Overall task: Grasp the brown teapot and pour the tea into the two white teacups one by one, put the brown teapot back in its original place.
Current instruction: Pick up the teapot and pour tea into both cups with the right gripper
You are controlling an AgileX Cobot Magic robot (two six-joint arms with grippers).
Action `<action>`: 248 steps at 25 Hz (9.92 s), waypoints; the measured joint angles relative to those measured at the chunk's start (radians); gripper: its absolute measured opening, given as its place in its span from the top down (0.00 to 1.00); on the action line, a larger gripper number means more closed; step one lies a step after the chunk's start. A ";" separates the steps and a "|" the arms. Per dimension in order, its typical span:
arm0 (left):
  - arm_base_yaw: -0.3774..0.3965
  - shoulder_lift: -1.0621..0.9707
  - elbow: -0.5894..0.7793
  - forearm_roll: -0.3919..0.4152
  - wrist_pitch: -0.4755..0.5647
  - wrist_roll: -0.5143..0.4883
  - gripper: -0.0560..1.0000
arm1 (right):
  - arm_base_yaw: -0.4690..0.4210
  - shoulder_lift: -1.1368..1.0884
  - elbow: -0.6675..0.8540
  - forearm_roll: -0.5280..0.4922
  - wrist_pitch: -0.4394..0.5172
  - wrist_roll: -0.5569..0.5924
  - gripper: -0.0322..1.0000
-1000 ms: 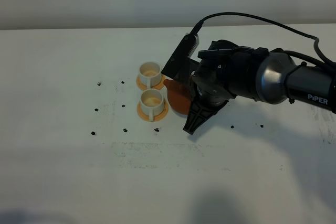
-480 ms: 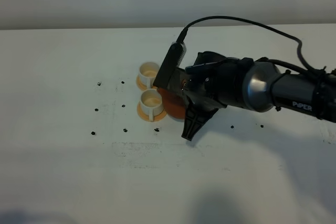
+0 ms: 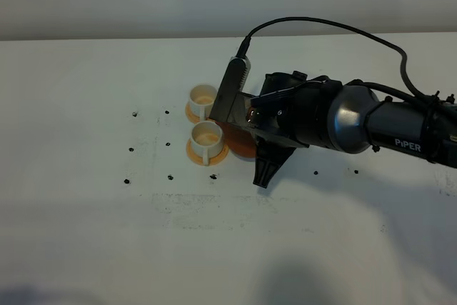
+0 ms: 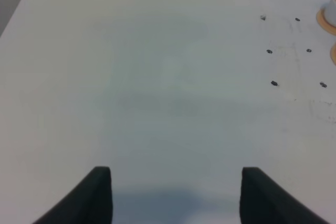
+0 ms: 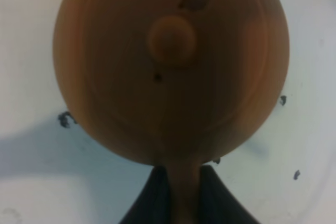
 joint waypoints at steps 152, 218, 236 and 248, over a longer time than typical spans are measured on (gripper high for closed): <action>0.000 0.000 0.000 0.000 0.000 -0.001 0.47 | 0.063 0.008 0.000 -0.399 0.028 -0.182 0.85; 0.000 0.000 0.000 0.000 0.000 -0.001 0.47 | 0.063 0.008 0.000 -0.508 0.027 -0.220 0.85; 0.000 0.000 0.000 0.000 0.000 -0.001 0.47 | 0.063 0.008 0.000 -0.362 0.019 -0.184 0.85; 0.000 0.000 0.000 0.000 0.000 -0.001 0.47 | 0.055 -0.104 -0.010 -0.208 0.058 -0.119 0.85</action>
